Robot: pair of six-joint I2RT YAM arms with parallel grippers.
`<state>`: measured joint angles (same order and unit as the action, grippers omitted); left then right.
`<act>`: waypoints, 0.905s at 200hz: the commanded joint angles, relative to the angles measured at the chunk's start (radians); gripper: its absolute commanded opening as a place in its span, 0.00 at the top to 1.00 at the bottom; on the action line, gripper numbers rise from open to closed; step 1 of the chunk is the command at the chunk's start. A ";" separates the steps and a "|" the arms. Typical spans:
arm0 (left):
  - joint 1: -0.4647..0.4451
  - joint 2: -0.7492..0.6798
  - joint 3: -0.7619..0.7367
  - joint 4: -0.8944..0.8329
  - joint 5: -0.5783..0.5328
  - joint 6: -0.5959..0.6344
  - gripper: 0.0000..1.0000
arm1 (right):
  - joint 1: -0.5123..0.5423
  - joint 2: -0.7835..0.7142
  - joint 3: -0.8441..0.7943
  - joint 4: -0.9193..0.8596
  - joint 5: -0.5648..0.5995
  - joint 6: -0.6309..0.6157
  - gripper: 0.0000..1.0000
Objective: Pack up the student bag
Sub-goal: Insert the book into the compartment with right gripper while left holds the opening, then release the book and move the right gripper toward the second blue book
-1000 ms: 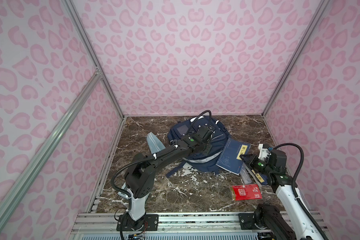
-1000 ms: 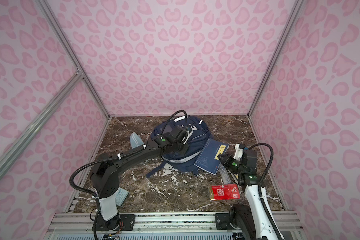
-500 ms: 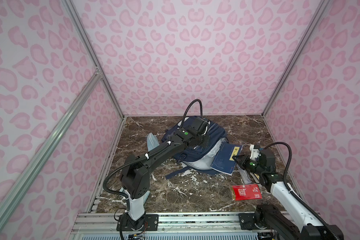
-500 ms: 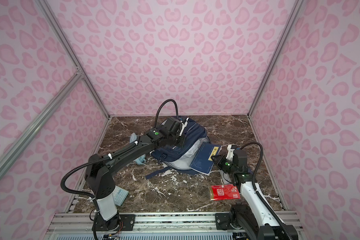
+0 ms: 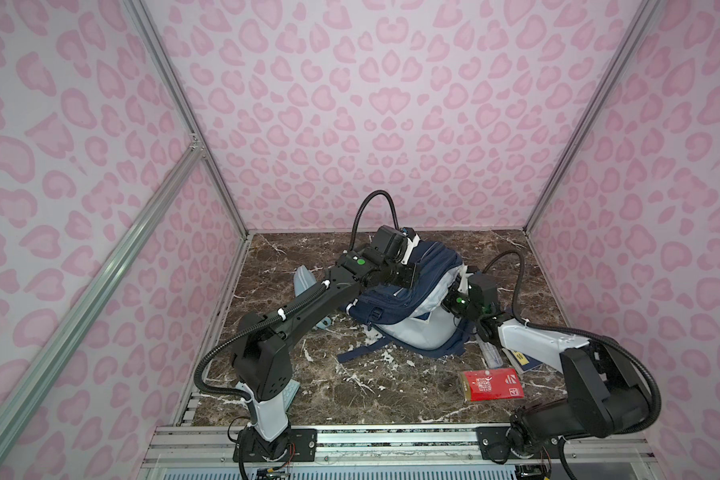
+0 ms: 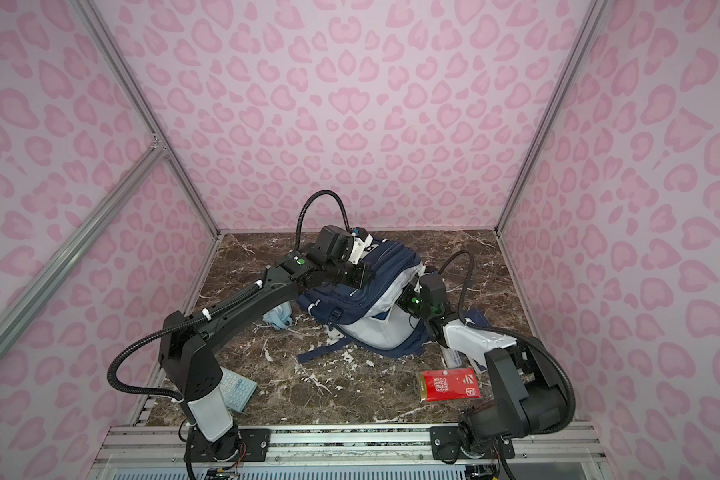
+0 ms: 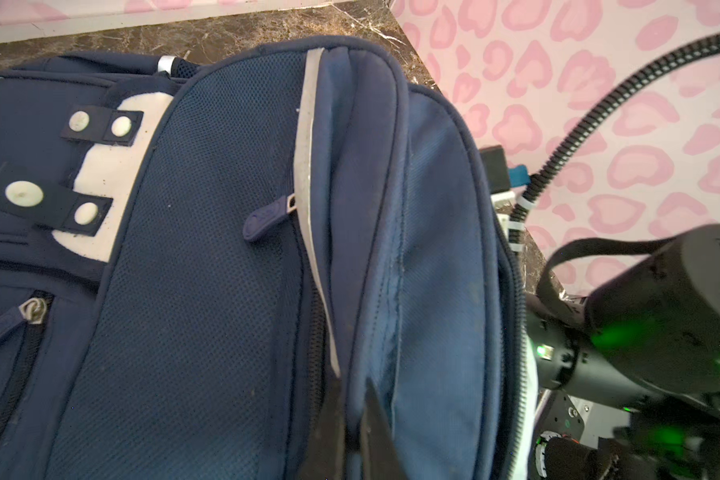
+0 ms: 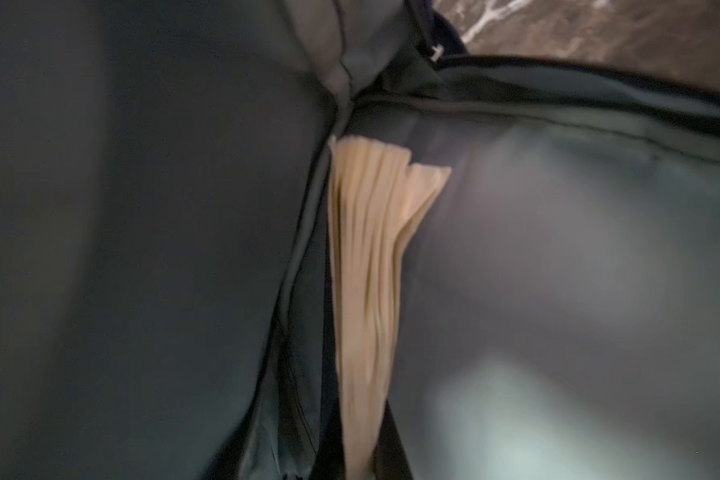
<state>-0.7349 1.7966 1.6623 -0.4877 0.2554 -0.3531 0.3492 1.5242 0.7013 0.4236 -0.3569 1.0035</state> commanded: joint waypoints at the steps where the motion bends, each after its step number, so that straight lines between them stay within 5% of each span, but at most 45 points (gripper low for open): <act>1: 0.002 -0.025 0.005 0.123 0.063 -0.010 0.97 | 0.037 0.098 0.067 0.150 0.102 0.038 1.00; 67: 0.026 -0.009 0.011 0.121 0.061 -0.024 0.97 | 0.141 0.410 0.271 0.244 0.203 0.117 1.00; 77: 0.026 -0.012 0.010 0.115 0.046 -0.020 0.97 | 0.147 0.432 0.283 0.236 0.226 0.113 0.90; 92: 0.031 -0.016 0.004 0.106 0.018 -0.011 0.97 | 0.149 0.451 0.277 0.241 0.225 0.121 0.55; 110: 0.031 -0.015 -0.014 0.093 -0.050 0.003 0.97 | 0.140 0.431 0.252 0.208 0.181 0.106 0.40; 147: 0.033 -0.001 -0.078 0.128 -0.104 -0.005 0.97 | 0.115 0.290 0.146 0.065 0.099 0.015 0.29; 181: 0.034 0.007 -0.125 0.178 -0.099 -0.028 0.97 | 0.108 0.113 0.014 -0.095 0.075 -0.103 0.30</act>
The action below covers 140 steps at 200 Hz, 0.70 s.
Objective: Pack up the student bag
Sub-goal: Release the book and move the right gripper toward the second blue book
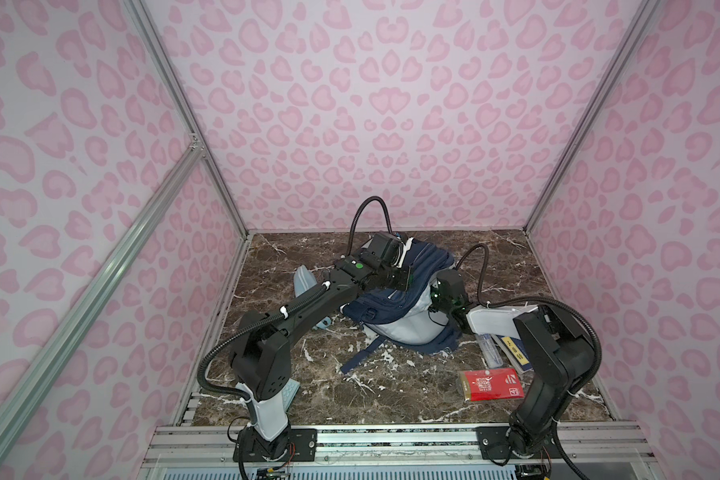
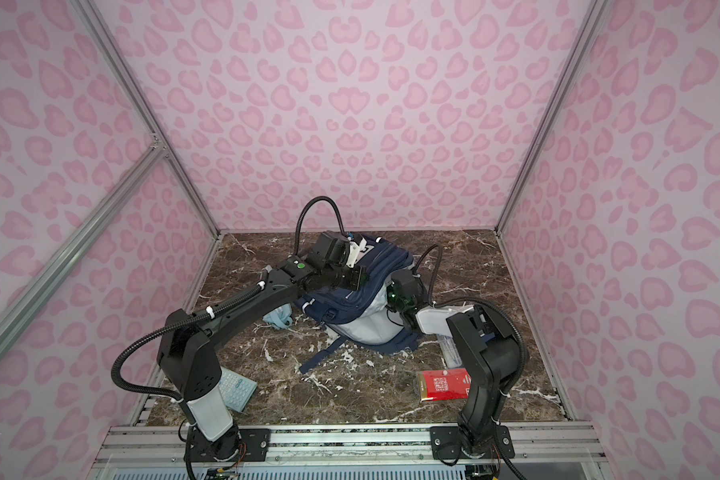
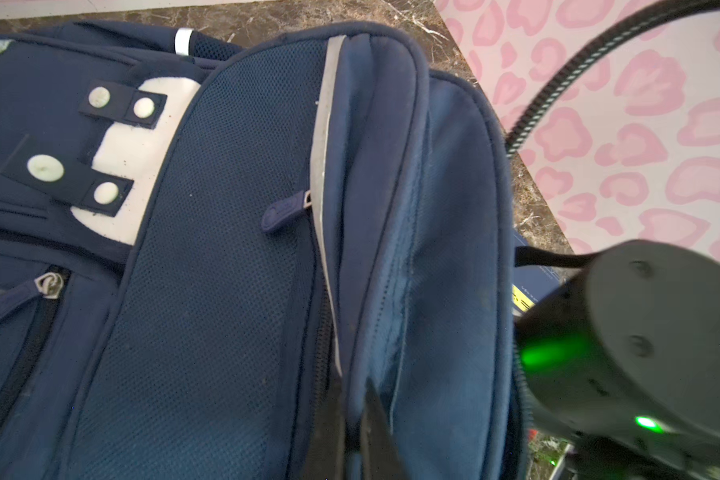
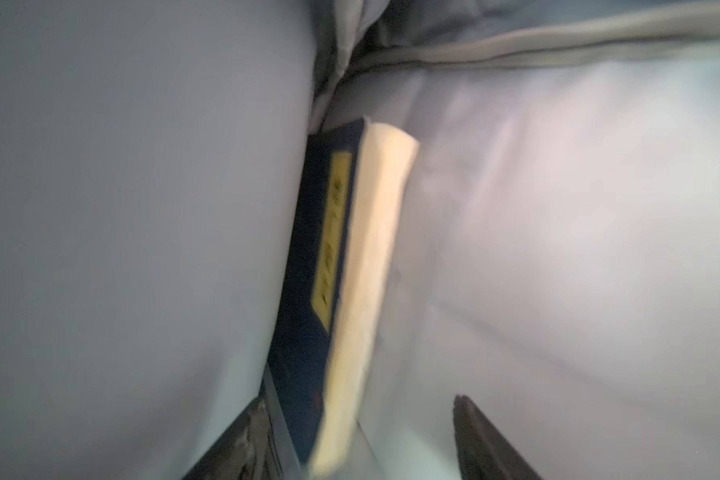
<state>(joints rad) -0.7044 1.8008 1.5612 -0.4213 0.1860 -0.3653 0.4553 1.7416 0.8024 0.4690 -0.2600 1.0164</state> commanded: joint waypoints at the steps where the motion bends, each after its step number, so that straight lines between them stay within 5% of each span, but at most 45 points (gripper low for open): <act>1: 0.002 0.003 -0.026 0.112 -0.030 -0.016 0.97 | 0.003 -0.114 -0.093 -0.148 -0.020 -0.120 0.30; 67: -0.004 0.023 -0.136 0.194 -0.034 -0.045 0.97 | 0.001 -0.583 -0.192 -0.649 0.034 -0.407 0.35; 77: -0.007 0.025 -0.153 0.205 -0.041 -0.049 0.97 | 0.000 -0.625 -0.179 -0.723 0.085 -0.433 0.32; 96: -0.009 0.025 -0.176 0.211 -0.067 -0.049 0.97 | -0.054 -0.663 -0.128 -0.891 0.151 -0.457 0.04; 115: -0.008 0.032 -0.174 0.202 -0.090 -0.044 0.96 | -0.143 -0.686 -0.115 -0.970 0.153 -0.460 0.02; 122: -0.010 0.036 -0.172 0.203 -0.089 -0.049 0.92 | -0.180 -0.695 -0.117 -0.983 0.145 -0.457 0.02; 140: -0.030 0.035 -0.170 0.200 -0.132 -0.054 0.55 | -0.295 -0.720 -0.121 -1.011 0.149 -0.454 0.02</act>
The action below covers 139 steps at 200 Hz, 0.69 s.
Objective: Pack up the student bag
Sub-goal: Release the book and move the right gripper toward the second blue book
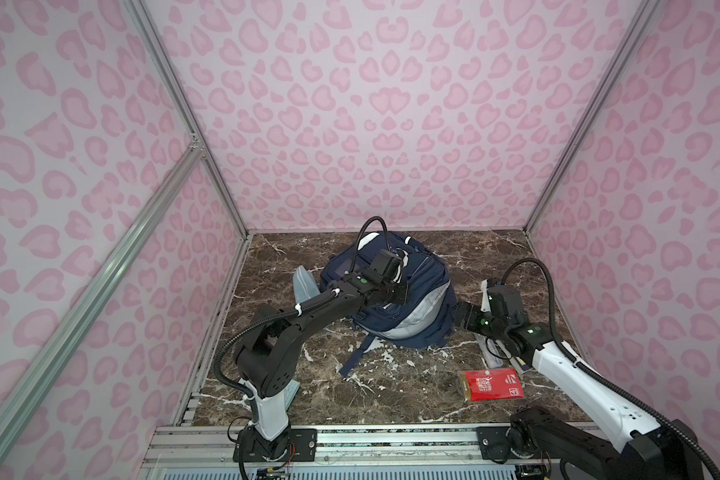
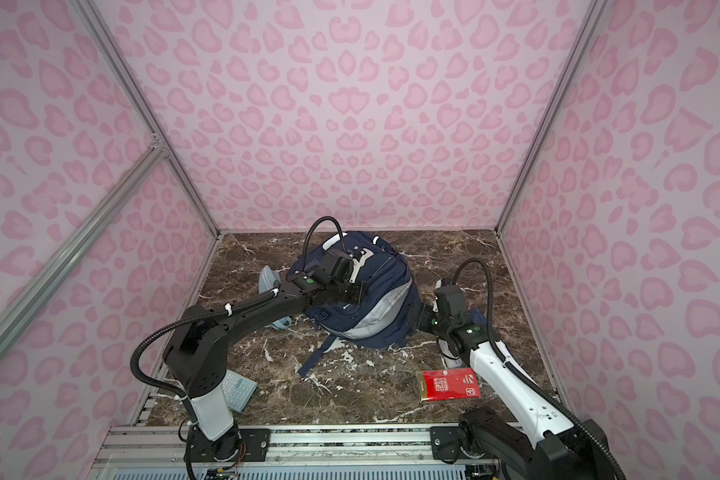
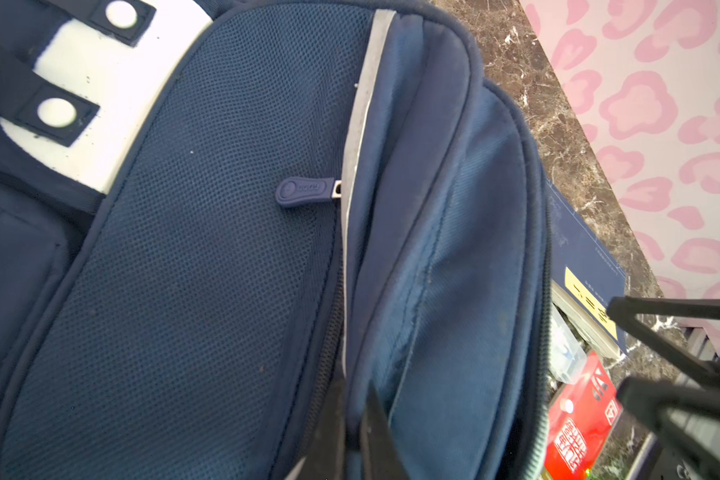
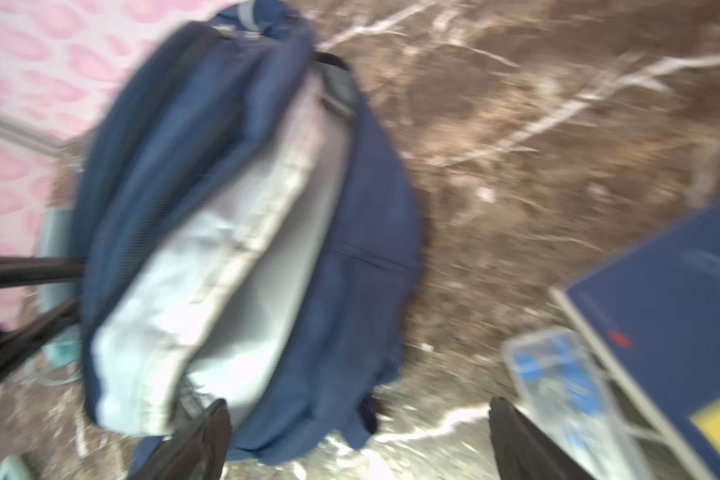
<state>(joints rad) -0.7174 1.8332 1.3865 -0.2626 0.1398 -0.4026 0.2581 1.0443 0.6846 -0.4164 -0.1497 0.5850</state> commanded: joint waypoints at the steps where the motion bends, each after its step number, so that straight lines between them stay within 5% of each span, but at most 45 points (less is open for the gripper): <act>1: -0.019 0.001 0.005 0.041 -0.091 -0.016 0.52 | -0.103 -0.026 -0.003 -0.127 0.041 -0.022 0.02; 15: -0.057 -0.018 0.017 0.021 -0.173 -0.004 0.28 | -0.223 -0.050 -0.023 -0.127 0.049 0.001 0.01; 33: -0.117 -0.035 0.042 0.016 -0.221 0.011 0.15 | -0.396 -0.055 -0.065 -0.067 -0.080 0.023 0.01; 70: -0.222 -0.011 0.089 0.082 -0.137 -0.018 0.08 | -0.554 -0.009 -0.121 -0.011 0.001 0.061 0.01; 99: -0.267 0.080 0.156 0.124 -0.064 -0.064 0.04 | -0.696 -0.002 -0.188 0.053 -0.058 0.066 0.01; 139: -0.275 0.208 0.238 0.166 0.023 -0.104 0.04 | -0.763 0.088 -0.195 0.030 -0.099 -0.009 0.01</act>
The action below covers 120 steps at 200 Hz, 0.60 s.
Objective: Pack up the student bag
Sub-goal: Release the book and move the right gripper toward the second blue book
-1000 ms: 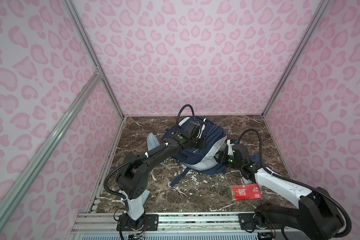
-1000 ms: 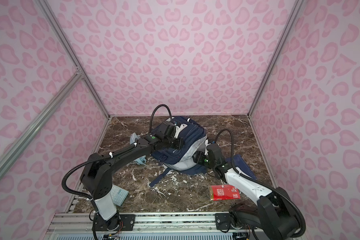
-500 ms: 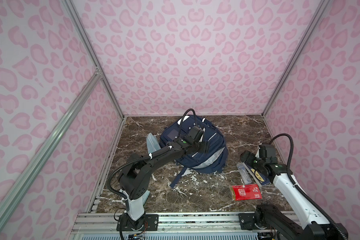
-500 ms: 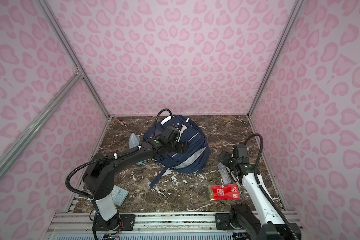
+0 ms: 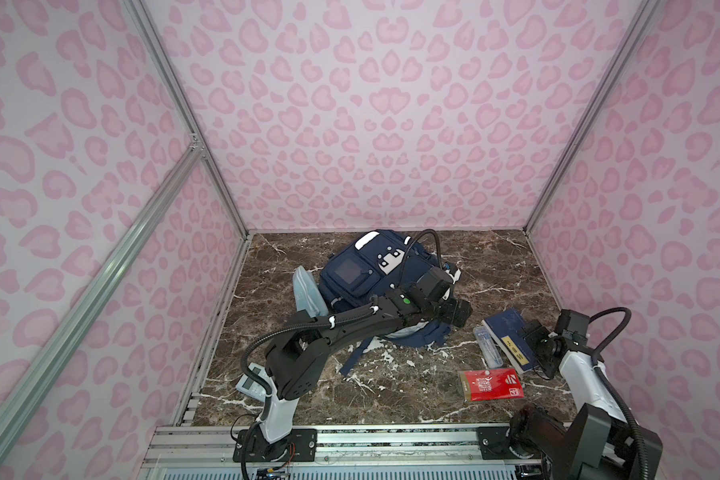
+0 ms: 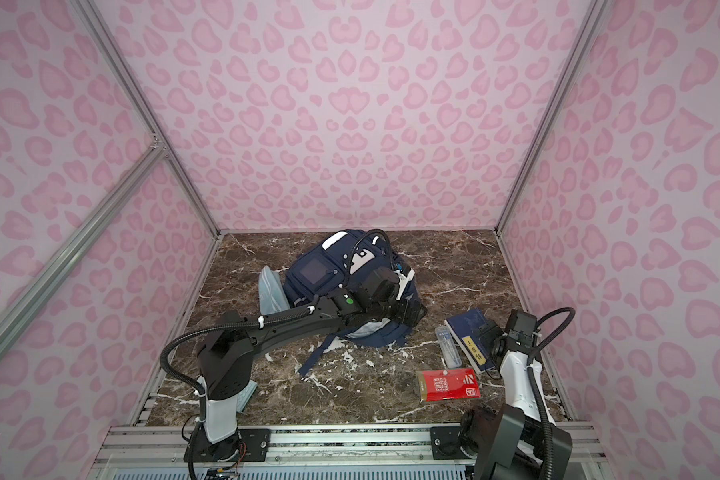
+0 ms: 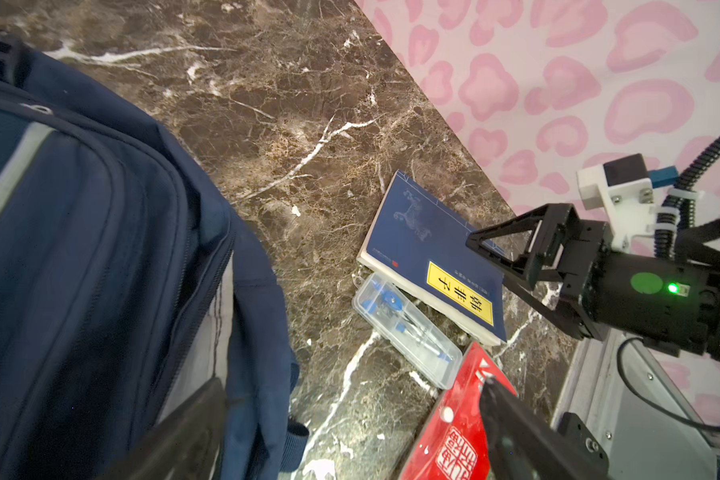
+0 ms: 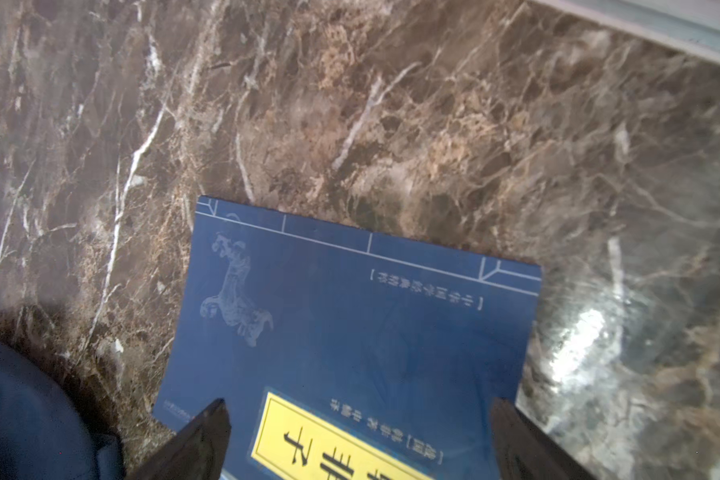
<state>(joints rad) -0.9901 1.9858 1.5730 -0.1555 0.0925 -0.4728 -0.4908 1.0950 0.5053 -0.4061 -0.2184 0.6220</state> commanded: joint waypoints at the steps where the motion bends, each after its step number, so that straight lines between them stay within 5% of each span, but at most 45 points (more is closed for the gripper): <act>1: -0.002 0.060 0.055 0.058 0.072 -0.033 0.04 | -0.015 0.039 -0.018 0.021 -0.029 -0.047 0.01; 71: -0.025 0.281 0.253 0.018 0.087 -0.029 0.03 | -0.051 0.105 -0.045 0.080 -0.059 -0.071 0.01; 120: -0.026 0.525 0.539 -0.048 0.140 -0.047 0.07 | 0.063 0.187 0.048 0.072 0.015 -0.094 0.05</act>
<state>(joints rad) -1.0164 2.4287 2.0037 -0.1654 0.1947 -0.5049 -0.4675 1.2594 0.5312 -0.2832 -0.2329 0.5385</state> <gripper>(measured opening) 0.944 0.954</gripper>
